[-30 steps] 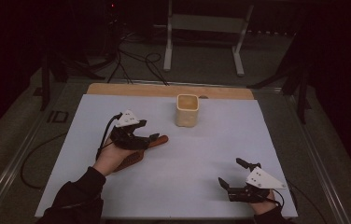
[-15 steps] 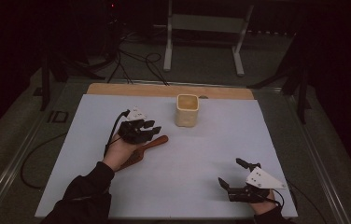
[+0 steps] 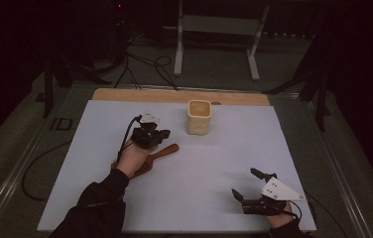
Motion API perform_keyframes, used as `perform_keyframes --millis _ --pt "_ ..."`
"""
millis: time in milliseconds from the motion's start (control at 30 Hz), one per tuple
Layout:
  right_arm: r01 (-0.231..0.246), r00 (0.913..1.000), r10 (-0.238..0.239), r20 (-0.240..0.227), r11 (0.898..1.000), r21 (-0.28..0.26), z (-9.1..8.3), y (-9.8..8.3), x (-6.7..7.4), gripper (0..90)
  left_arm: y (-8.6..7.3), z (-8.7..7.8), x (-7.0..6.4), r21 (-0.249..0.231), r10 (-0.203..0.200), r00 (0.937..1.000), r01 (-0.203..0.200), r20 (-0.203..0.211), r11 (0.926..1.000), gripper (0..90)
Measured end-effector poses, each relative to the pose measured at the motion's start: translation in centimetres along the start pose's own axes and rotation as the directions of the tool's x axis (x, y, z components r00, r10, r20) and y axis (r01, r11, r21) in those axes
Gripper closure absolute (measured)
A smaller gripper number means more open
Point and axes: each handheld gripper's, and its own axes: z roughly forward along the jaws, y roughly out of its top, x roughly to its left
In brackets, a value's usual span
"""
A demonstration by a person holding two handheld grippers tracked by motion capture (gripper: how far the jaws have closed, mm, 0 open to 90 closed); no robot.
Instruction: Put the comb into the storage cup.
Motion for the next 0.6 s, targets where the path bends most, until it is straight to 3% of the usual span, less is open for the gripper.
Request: perform_keyframes --millis 267,500,600 --pt "-0.001 1.0000 0.001 -0.006 1.000 0.002 0.0 0.0 0.0 8.2 -0.3 2.1 0.6 0.057 -0.065 0.9972 0.067 -0.038 0.9961 90.0" --pt "0.002 0.9999 -0.002 -0.010 1.000 0.001 0.0 0.0 0.0 8.2 -0.7 4.1 1.0 0.101 -0.124 0.9901 0.130 -0.066 0.9864 90.0" --pt "0.001 1.0000 -0.001 -0.010 1.000 0.001 0.0 0.0 0.0 8.2 -0.7 4.5 0.9 0.119 -0.126 0.9879 0.136 -0.091 0.9835 90.0"
